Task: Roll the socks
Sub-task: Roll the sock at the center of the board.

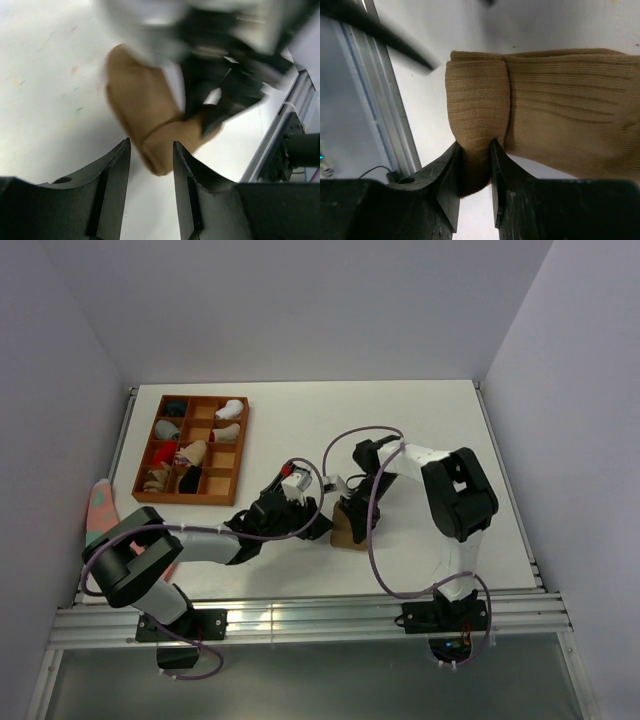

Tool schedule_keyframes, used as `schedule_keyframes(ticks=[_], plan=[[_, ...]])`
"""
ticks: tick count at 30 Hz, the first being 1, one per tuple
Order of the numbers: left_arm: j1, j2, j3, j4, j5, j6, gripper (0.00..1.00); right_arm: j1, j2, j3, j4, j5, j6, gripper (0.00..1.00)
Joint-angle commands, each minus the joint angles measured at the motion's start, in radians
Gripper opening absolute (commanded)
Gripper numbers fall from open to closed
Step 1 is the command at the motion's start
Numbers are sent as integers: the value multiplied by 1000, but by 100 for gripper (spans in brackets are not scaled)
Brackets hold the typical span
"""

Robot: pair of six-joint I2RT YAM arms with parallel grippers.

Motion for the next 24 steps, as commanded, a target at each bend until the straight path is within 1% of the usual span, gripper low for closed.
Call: schedule_keyframes(ticks=[1, 6, 11, 14, 17, 21, 24], plan=[[-34, -57, 3, 54, -26, 143, 45, -21, 74, 62, -125, 30, -15, 28], [-61, -45, 49, 11, -6, 223, 46, -47, 188, 177, -249, -13, -55, 29], [-72, 18, 98, -15, 46, 286, 48, -62, 257, 252, -315, -21, -66, 29], [-74, 53, 113, -7, 83, 309, 50, -65, 282, 270, -343, -24, -89, 29], [-77, 98, 152, -13, 119, 322, 52, -67, 296, 278, -349, -13, -86, 29], [-83, 127, 162, -1, 172, 320, 53, -70, 305, 284, -350, -4, -81, 29], [-91, 141, 169, -7, 177, 318, 54, -71, 312, 287, -350, -1, -78, 29]])
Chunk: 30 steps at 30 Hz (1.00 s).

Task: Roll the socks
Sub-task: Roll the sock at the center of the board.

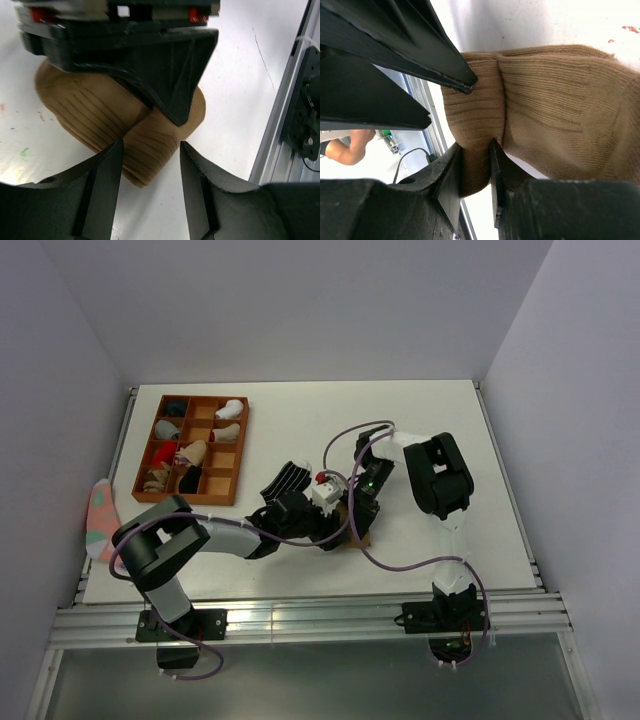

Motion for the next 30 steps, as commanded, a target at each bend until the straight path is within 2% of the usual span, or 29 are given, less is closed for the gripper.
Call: schedule_keyframes(ticks=[1, 13, 17, 21, 22, 24, 26, 30], plan=[[-14, 18, 36, 20, 51, 32, 54, -10, 26, 29, -28, 63, -18, 29], [-20, 108, 45, 38, 28, -14, 54, -11, 33, 20, 1, 51, 0, 29], [-25, 134, 53, 31, 16, -30, 51, -13, 23, 3, 19, 54, 14, 30], [-31, 159, 63, 18, 19, -50, 39, -13, 4, -14, 50, 58, 40, 31], [-34, 169, 62, 20, 22, -57, 31, -13, 0, -23, 59, 57, 45, 31], [-34, 182, 57, 29, 42, -80, 23, -11, -25, -46, 93, 58, 74, 33], [-34, 209, 39, 67, 61, -112, 19, -11, -63, -69, 142, 58, 101, 35], [-34, 249, 1, 147, 88, -181, 8, -16, -138, -138, 197, 59, 125, 45]])
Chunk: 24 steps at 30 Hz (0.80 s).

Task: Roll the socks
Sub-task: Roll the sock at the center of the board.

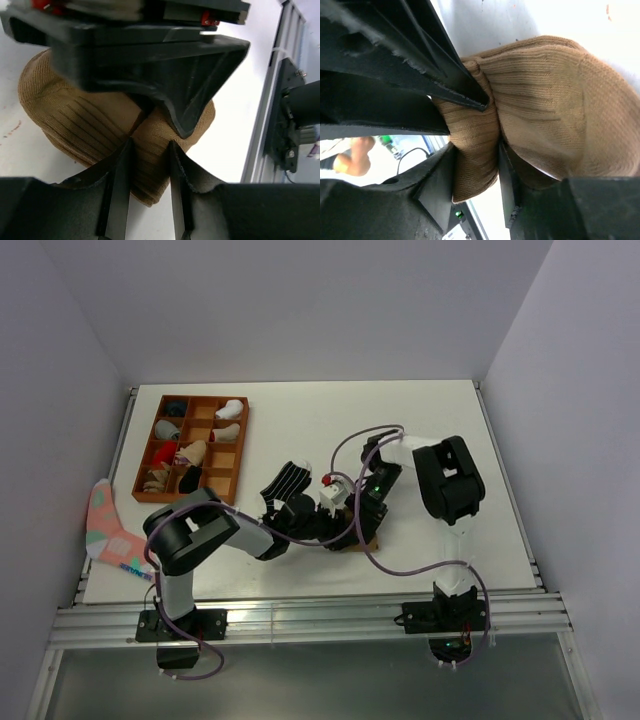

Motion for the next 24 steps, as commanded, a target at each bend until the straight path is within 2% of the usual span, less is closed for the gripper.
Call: schedule_keyframes(ticks=[1, 3, 12, 15, 24], plan=[[-14, 83, -53, -9, 26, -71, 6, -4, -88, -49, 135, 8, 28, 46], [-14, 99, -54, -1, 23, -107, 1, -17, -136, -69, 143, 2, 30, 47], [-14, 143, -61, -37, 20, -180, 0, -159, -406, -204, 284, 0, 73, 50], [-10, 149, -35, -115, 23, -197, 0, -199, -496, -267, 315, -12, 34, 50], [55, 142, 31, -366, 84, -286, 0, -201, -843, -541, 497, 34, -93, 57]])
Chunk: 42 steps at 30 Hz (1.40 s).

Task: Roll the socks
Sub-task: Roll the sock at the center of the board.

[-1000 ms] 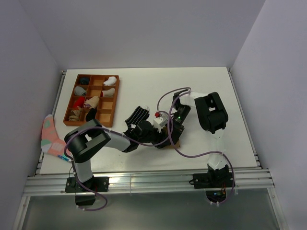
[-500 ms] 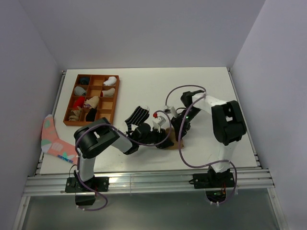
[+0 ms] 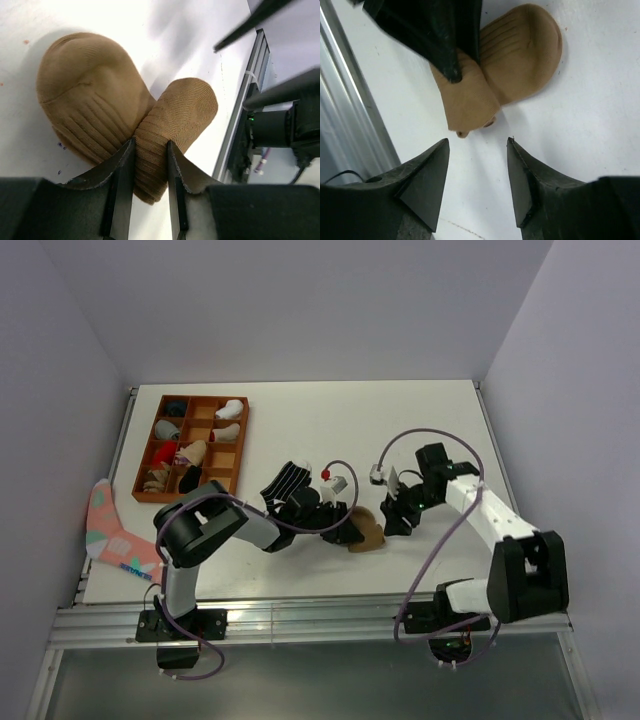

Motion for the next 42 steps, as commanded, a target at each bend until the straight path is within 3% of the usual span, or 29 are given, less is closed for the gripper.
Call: schedule_keyframes(ticks=[1, 10, 15, 23, 28, 36, 42], plan=[[45, 59, -21, -391, 37, -29, 0, 4, -153, -93, 125, 5, -92, 58], [91, 100, 76, -601, 127, 14, 0, 58, -374, -278, 241, 28, -163, 68], [111, 128, 94, -617, 167, 12, 0, 173, -398, -327, 309, 86, -131, 68], [116, 152, 132, -672, 167, 38, 0, 343, -427, -425, 550, 235, -34, 70], [118, 157, 140, -678, 172, 41, 0, 388, -362, -425, 587, 302, -32, 70], [124, 152, 143, -671, 189, 40, 0, 408, -272, -402, 571, 284, -42, 68], [125, 140, 142, -635, 219, 25, 0, 411, -174, -362, 550, 276, -28, 61]])
